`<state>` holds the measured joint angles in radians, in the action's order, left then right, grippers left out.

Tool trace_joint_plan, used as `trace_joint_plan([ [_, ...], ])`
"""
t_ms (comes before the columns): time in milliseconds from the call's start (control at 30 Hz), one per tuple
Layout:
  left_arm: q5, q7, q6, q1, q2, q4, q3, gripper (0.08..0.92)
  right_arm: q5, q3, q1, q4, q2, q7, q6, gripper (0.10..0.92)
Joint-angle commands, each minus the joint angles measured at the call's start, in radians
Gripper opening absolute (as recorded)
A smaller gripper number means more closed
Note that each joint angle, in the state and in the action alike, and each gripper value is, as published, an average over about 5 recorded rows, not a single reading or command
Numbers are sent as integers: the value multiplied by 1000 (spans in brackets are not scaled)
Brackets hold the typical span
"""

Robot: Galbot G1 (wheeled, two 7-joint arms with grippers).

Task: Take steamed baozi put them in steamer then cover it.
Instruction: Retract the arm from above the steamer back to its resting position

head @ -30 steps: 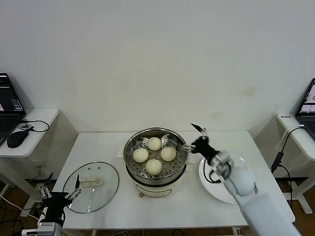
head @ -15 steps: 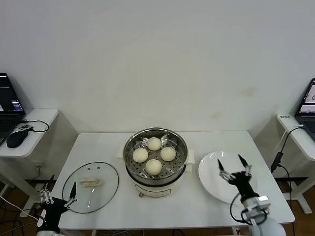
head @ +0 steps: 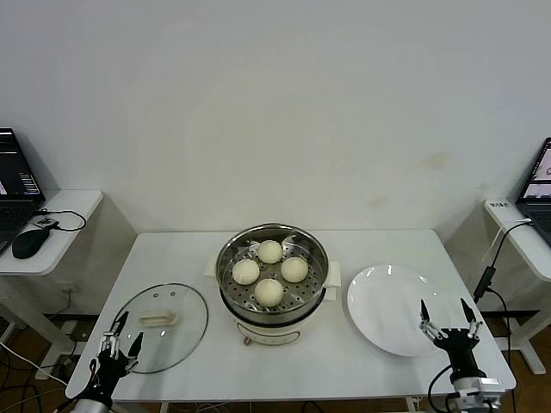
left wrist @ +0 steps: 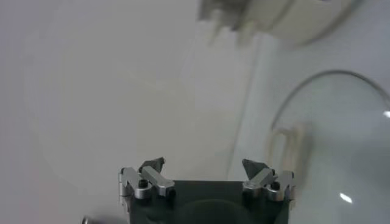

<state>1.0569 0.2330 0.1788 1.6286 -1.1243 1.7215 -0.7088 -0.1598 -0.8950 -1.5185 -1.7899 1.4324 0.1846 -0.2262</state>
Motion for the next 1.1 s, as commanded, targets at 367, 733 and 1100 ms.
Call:
trace_joint_plan([
  [367, 133, -34, -6, -242, 51, -202, 111, 823, 46, -45, -56, 7, 50, -3, -50, 823],
  [733, 123, -40, -16, -290, 58, -249, 126, 823, 64, -46, -68, 5, 57, -3, -61, 823],
  [1100, 95, -55, -31, -321, 49, -264, 147, 823, 81, -38, -74, 13, 58, 8, -61, 823],
])
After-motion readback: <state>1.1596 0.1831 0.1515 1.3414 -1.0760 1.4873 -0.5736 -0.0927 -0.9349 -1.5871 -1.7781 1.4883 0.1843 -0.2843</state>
